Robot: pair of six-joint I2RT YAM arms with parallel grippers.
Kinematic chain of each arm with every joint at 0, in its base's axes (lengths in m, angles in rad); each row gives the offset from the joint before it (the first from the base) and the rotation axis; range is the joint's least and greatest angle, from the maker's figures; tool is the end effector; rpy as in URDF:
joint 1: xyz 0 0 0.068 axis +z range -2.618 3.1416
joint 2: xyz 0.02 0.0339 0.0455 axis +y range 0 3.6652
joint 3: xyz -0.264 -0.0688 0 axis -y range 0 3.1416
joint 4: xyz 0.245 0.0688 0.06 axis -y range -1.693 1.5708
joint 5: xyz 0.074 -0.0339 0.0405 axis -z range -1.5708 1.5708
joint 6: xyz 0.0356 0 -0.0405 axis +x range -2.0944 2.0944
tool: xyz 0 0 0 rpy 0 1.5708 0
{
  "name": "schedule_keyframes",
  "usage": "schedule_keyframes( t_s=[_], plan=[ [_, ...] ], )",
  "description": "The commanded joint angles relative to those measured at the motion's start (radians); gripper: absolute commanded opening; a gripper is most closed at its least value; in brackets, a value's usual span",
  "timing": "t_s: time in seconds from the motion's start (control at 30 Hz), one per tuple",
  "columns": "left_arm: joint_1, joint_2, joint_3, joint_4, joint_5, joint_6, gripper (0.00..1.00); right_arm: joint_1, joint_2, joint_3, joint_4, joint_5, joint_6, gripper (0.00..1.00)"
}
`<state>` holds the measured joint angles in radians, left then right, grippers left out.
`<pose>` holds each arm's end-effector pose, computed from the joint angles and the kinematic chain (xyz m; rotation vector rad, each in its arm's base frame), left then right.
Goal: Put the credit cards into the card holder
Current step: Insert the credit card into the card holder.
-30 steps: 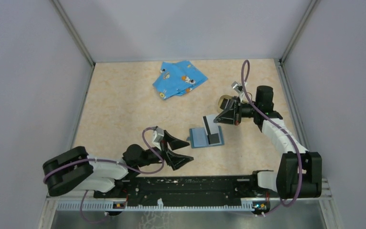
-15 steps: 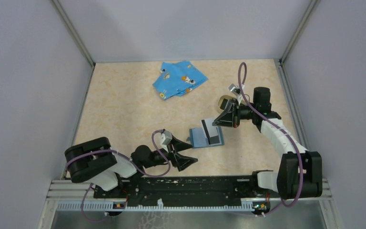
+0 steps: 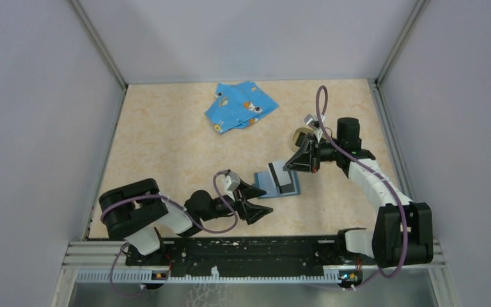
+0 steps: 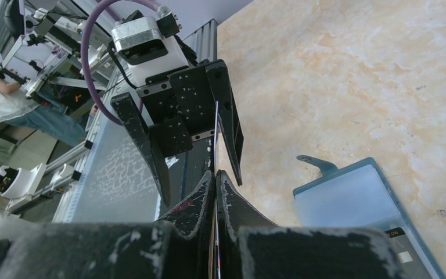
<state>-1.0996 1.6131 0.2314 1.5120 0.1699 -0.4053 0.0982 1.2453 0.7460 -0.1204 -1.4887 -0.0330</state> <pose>0.1055 -0.2204 0.1621 0.6832 1.4368 -1.3317 0.2374 0.0590 0.2543 -0.9276 1.6641 1.6135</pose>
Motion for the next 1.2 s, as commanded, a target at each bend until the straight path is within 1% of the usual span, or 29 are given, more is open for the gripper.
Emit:
schedule_keyframes(
  t_s=[0.0,0.13,0.2,0.27,0.33,0.5,0.53,0.57,0.6,0.63,0.67,0.7,0.8,0.83,0.93,1.0,1.03,1.1,1.17],
  plan=[
    [-0.007,0.038,0.050,0.280,0.025,0.022,0.82,0.016,-0.006,0.025,0.021,-0.018,-0.036,0.00],
    [-0.006,0.053,0.082,0.280,-0.004,0.018,0.82,0.033,-0.003,0.021,0.021,-0.017,-0.041,0.00],
    [-0.006,0.056,0.096,0.281,-0.040,0.002,0.79,0.044,-0.002,0.020,0.021,-0.014,-0.046,0.00],
    [0.005,0.060,0.115,0.280,-0.041,-0.014,0.77,0.056,-0.001,0.019,0.021,-0.011,-0.050,0.00],
    [0.021,0.064,0.135,0.280,-0.012,-0.041,0.72,0.062,-0.001,0.019,0.013,-0.004,-0.060,0.00],
    [0.052,0.074,0.164,0.280,0.000,-0.102,0.61,0.074,-0.001,0.021,-0.007,0.003,-0.083,0.00],
    [0.057,0.075,0.165,0.280,0.004,-0.110,0.57,0.076,-0.002,0.021,-0.016,0.006,-0.092,0.00],
    [0.062,0.074,0.168,0.281,0.008,-0.116,0.48,0.078,-0.002,0.022,-0.025,0.011,-0.103,0.00],
    [0.066,0.073,0.169,0.281,0.018,-0.120,0.36,0.080,-0.003,0.025,-0.038,0.019,-0.120,0.00],
    [0.071,0.073,0.169,0.280,0.031,-0.122,0.20,0.082,-0.002,0.027,-0.053,0.023,-0.135,0.00],
    [0.077,0.072,0.169,0.280,0.047,-0.124,0.06,0.085,-0.003,0.030,-0.067,0.028,-0.152,0.00],
    [0.085,0.070,0.166,0.280,0.065,-0.130,0.00,0.088,-0.003,0.033,-0.087,0.034,-0.172,0.00],
    [0.108,0.055,0.126,0.281,0.109,-0.147,0.00,0.098,-0.007,0.051,-0.177,0.069,-0.267,0.00],
    [0.115,0.047,0.106,0.281,0.119,-0.159,0.00,0.102,-0.008,0.057,-0.206,0.087,-0.297,0.04],
    [0.142,0.019,0.044,0.277,0.161,-0.179,0.00,0.112,-0.010,0.078,-0.300,0.138,-0.390,0.30],
    [0.154,-0.011,0.002,0.242,0.184,-0.176,0.00,0.118,-0.004,0.098,-0.376,0.168,-0.462,0.45],
    [0.159,-0.033,-0.011,0.206,0.200,-0.172,0.00,0.122,0.000,0.113,-0.420,0.184,-0.506,0.50],
    [0.165,-0.094,-0.025,0.084,0.256,-0.144,0.00,0.126,0.012,0.153,-0.510,0.221,-0.596,0.58],
    [0.165,-0.171,-0.017,-0.117,0.315,-0.088,0.00,0.126,0.027,0.184,-0.599,0.260,-0.683,0.63]
  ],
)
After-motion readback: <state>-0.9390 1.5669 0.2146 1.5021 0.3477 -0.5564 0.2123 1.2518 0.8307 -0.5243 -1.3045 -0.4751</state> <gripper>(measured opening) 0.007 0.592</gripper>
